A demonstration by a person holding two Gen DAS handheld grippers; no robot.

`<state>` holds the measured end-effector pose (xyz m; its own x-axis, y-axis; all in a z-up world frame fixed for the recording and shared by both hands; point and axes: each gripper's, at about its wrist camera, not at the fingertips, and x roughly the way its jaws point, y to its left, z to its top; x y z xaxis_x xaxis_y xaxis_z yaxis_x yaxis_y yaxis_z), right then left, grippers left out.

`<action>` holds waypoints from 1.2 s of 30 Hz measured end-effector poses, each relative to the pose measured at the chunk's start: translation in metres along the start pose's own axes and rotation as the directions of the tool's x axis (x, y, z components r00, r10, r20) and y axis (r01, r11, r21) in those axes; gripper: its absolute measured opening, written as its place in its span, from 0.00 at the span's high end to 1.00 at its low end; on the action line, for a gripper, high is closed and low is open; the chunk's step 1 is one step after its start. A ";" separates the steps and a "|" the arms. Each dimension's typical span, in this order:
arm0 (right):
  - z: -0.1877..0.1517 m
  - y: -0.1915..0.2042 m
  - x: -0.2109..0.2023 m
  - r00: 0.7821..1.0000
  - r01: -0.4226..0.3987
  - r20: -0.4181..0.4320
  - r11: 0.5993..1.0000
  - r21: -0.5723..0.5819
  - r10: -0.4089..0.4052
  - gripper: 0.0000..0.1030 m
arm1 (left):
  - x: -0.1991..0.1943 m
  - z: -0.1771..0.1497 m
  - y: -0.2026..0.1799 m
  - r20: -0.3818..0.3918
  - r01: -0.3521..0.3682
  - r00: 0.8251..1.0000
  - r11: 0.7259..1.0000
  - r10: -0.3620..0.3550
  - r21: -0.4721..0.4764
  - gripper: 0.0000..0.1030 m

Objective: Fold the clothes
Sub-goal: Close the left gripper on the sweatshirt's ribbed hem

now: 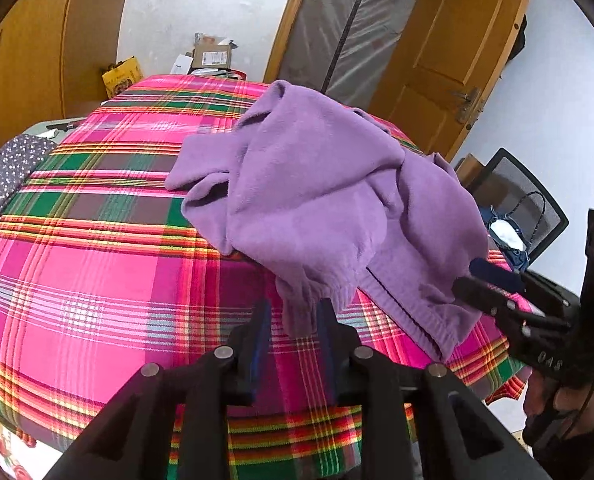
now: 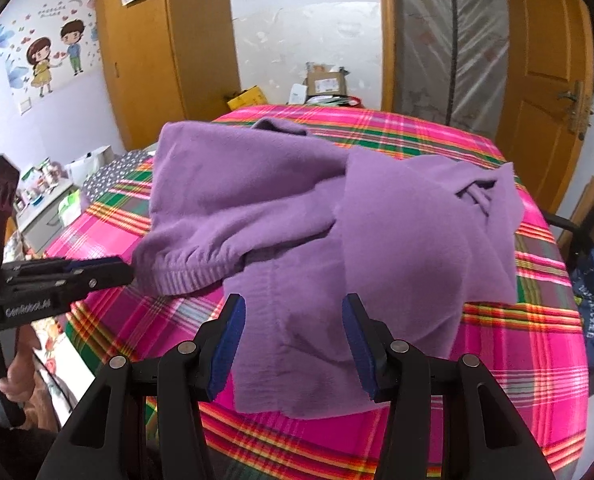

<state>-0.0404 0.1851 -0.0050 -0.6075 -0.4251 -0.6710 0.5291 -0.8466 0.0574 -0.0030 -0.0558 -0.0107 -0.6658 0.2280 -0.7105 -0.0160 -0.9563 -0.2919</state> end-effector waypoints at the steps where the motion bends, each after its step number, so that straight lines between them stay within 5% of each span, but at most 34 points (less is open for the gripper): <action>1: -0.001 0.002 0.002 1.000 -0.007 -0.005 1.000 -0.006 0.007 0.49 | 0.001 0.001 0.001 -0.001 0.001 1.000 1.000 -0.001 -0.004 0.77; 17: -0.021 0.015 0.030 0.988 -0.101 -0.128 0.992 -0.073 0.091 0.49 | 0.024 0.009 0.006 -0.031 0.055 0.998 0.997 -0.056 -0.053 0.76; 32: -0.028 0.023 0.032 0.989 -0.071 -0.143 0.984 -0.163 0.048 0.50 | 0.027 0.011 0.008 -0.028 0.097 0.995 0.994 -0.099 -0.058 0.76; 36: -0.029 0.023 0.032 0.990 -0.047 -0.140 0.981 -0.188 0.020 0.62 | 0.030 0.011 0.013 -0.033 0.118 0.992 0.989 -0.122 -0.091 0.80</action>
<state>-0.0305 0.1615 -0.0469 -0.5076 -0.3932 -0.7667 0.6589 -0.7505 -0.0513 -0.0309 -0.0632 -0.0288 -0.6341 0.3486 -0.6902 -0.0269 -0.9020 -0.4309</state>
